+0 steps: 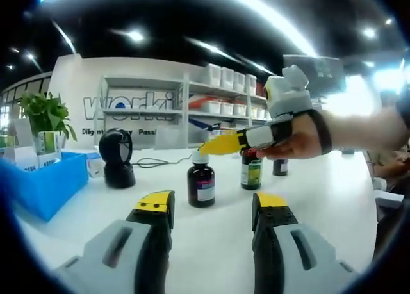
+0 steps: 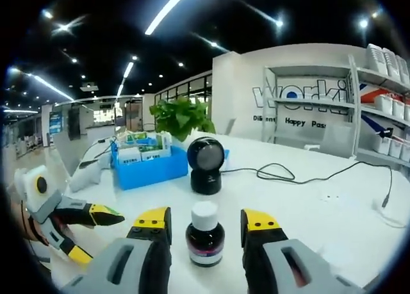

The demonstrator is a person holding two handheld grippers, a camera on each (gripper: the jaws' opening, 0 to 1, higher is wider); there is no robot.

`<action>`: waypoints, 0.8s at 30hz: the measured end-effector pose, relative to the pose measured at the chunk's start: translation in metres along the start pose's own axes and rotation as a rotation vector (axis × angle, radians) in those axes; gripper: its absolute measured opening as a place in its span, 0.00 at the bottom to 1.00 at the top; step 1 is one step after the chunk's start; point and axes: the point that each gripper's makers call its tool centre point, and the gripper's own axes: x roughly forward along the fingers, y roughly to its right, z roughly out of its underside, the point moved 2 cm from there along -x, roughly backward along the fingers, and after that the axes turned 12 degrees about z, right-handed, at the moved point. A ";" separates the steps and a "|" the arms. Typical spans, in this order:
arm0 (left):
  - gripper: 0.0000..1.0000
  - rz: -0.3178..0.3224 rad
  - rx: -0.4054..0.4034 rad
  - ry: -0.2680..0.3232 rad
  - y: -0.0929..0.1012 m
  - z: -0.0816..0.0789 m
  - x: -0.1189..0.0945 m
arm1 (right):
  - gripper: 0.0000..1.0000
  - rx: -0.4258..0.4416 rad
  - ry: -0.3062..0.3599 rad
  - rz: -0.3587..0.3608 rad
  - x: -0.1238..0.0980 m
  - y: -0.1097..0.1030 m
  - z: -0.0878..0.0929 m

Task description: Rotate the medicine bottle to make it face forward pick up the medicine bottle inspect the drug traceability code place the medicine on the table

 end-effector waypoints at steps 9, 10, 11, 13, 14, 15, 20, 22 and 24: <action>0.40 -0.006 -0.006 0.009 -0.001 -0.001 0.000 | 0.37 0.003 -0.028 0.005 0.018 0.001 0.014; 0.40 -0.004 -0.004 0.008 -0.001 -0.001 0.000 | 0.37 -0.002 -0.029 0.008 0.019 0.002 0.015; 0.40 -0.004 0.000 0.005 0.000 -0.001 0.000 | 0.37 -0.005 -0.032 0.011 0.021 0.002 0.016; 0.40 -0.003 0.002 0.004 -0.001 -0.001 0.000 | 0.37 -0.002 -0.042 0.025 0.025 0.004 0.018; 0.40 -0.005 0.001 0.004 -0.001 -0.001 0.000 | 0.37 0.008 -0.044 0.030 0.027 0.004 0.019; 0.40 -0.007 0.000 0.005 -0.002 -0.001 0.000 | 0.37 0.013 -0.048 0.031 0.029 0.004 0.020; 0.40 -0.011 -0.009 0.010 -0.003 -0.001 -0.001 | 0.37 0.001 -0.067 0.044 0.034 0.001 0.028; 0.40 -0.008 -0.006 0.009 -0.002 -0.001 -0.001 | 0.36 0.001 -0.073 0.048 0.038 0.002 0.030; 0.40 -0.008 -0.004 0.008 -0.001 -0.001 -0.001 | 0.35 -0.001 -0.080 0.049 0.038 0.002 0.034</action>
